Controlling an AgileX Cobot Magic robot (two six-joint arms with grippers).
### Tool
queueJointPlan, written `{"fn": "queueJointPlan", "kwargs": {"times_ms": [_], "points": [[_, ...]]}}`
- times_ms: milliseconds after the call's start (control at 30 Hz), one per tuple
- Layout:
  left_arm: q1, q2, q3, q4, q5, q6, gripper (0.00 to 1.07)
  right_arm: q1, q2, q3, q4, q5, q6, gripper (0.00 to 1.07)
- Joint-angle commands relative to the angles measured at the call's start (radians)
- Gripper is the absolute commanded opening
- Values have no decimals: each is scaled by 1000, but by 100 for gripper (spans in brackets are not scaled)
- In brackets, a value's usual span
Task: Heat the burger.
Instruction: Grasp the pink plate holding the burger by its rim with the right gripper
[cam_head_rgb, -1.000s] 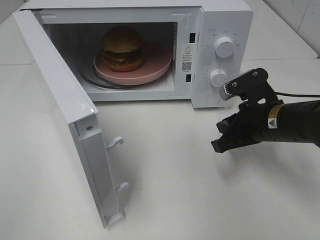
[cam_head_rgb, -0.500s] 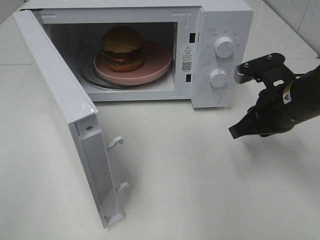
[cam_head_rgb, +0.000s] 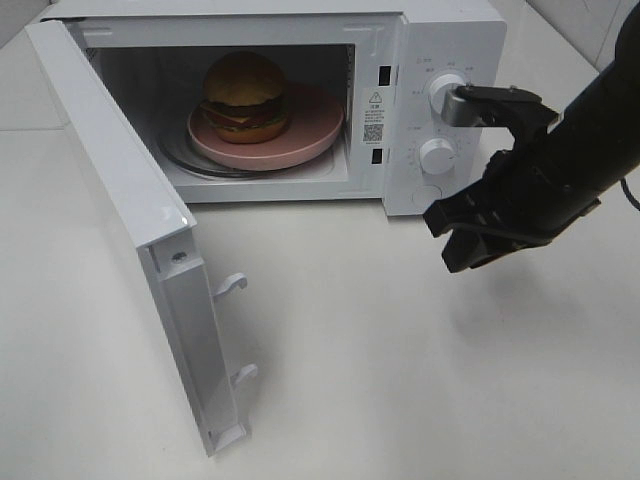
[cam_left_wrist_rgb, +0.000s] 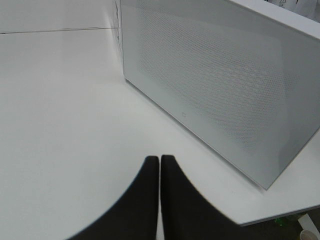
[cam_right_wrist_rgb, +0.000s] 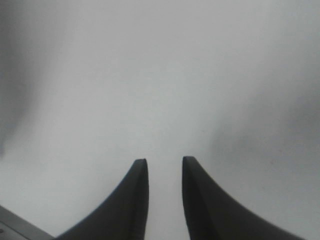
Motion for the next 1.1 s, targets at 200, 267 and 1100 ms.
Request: {"fn": "queueJointPlan", "kwargs": {"times_ms": [200,267,1100], "points": [[0,-6,4,-2,-12,-1,0,52,-8,-75,234,11,-369,36],[0,-6,4,-2,-12,-1,0,73,-6,-83,233,0,-397,37],[0,-6,4,-2,-12,-1,0,396,296,-450,-214,-222,-610,56]]}}
